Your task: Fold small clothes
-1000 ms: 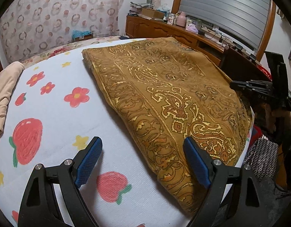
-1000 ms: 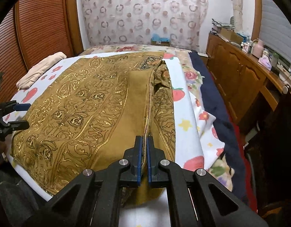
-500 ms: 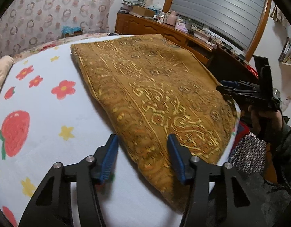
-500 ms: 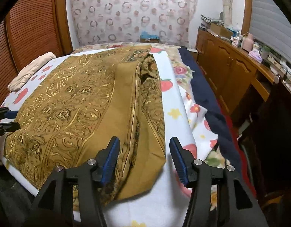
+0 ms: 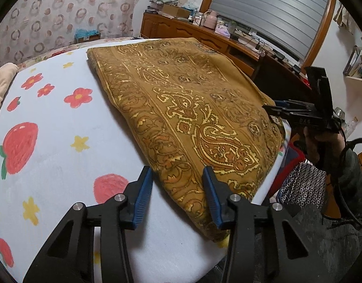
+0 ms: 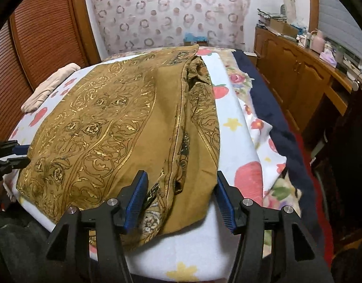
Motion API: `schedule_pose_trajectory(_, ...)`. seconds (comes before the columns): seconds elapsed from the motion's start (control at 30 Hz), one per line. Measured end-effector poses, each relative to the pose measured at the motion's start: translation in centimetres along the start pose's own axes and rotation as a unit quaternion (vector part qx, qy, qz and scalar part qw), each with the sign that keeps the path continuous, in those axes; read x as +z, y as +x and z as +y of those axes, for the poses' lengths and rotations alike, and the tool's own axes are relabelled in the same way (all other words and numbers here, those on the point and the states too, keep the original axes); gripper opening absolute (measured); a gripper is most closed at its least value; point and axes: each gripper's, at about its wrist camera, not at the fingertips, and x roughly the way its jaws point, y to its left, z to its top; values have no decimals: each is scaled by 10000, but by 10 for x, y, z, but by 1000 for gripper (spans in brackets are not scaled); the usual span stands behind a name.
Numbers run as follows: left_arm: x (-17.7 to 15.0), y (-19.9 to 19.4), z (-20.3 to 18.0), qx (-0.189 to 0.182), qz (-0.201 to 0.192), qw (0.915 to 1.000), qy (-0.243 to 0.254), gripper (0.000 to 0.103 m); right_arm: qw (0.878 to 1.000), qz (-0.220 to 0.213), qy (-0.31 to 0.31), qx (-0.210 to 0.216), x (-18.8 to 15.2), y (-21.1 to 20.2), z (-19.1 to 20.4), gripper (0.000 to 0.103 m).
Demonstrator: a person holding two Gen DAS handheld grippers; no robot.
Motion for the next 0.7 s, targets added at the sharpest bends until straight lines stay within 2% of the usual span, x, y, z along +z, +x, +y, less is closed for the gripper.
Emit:
schedule_pose_trajectory(0.13,-1,0,-1,-28,9,10000,32,43,9997,5,-240,-62,-4,0,8,58)
schedule_pose_trajectory(0.2,-2,0,-3,-129,35,9999,69,16,9997,-1,-255,-18,-5,0,10,53)
schedule_pose_trajectory(0.23,-2,0,-5,-128,19,9998,130,14,9995,17,-308,-23,-5,-1,10,50)
schedule_pose_trajectory(0.3,0,-3,-6,-200,-59,9997,146,7,9992,58,-392,17,-5,-2,13,32)
schedule_pose_trajectory(0.43,5,-13,-7,-314,-356,9988,109,4,9991,20,-401,149,-5,-6,12,13)
schedule_pose_trajectory(0.53,11,-23,-7,-281,-589,9978,108,3,9993,-110,-296,202,-5,-10,11,10)
schedule_pose_trajectory(0.7,30,-35,-9,-231,-883,9958,114,3,9977,-578,-218,271,3,-31,11,9)
